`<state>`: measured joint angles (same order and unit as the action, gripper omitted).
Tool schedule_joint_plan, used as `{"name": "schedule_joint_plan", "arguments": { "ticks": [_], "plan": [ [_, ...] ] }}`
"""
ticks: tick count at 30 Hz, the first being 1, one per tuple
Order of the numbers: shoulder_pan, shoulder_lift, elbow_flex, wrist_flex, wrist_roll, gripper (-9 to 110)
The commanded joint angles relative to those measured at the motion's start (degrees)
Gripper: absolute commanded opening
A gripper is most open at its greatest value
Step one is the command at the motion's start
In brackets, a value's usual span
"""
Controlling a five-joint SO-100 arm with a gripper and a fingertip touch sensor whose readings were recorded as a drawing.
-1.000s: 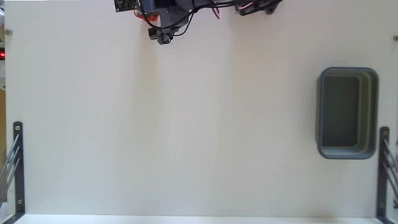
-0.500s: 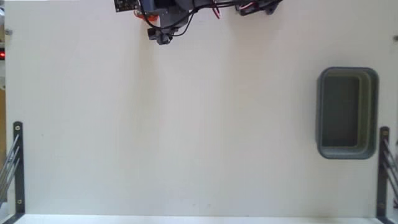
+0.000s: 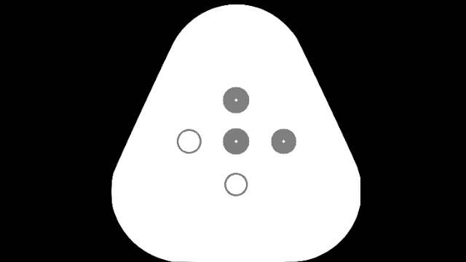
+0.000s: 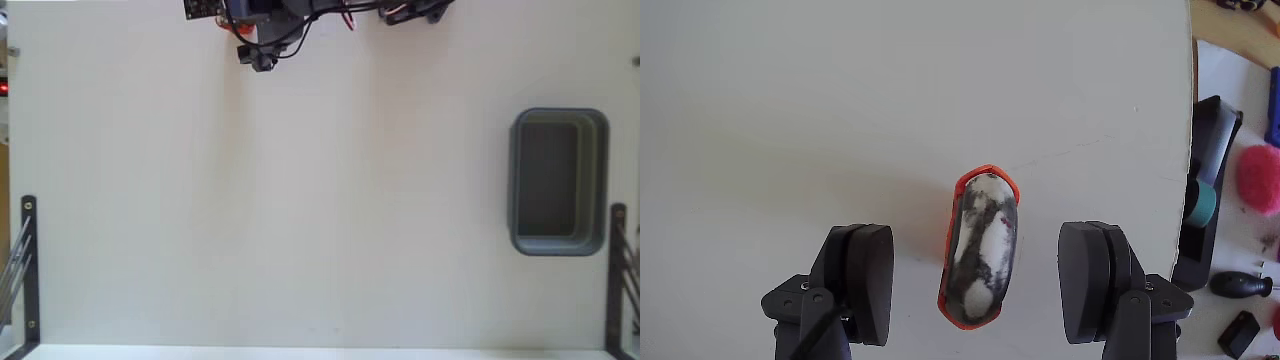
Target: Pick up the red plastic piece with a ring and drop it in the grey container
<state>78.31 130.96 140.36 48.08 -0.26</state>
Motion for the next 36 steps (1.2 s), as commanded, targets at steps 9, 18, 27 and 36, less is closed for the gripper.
{"name": "schedule_joint_plan", "arguments": {
  "ticks": [9, 18, 27, 36],
  "plan": [
    [1.3, 2.4, 0.2, -0.8, 0.3, 100],
    [1.3, 2.4, 0.2, -0.8, 0.3, 97],
    [1.3, 2.4, 0.2, -0.8, 0.3, 95],
    [1.3, 2.4, 0.2, -0.8, 0.3, 92]
  ]
}}
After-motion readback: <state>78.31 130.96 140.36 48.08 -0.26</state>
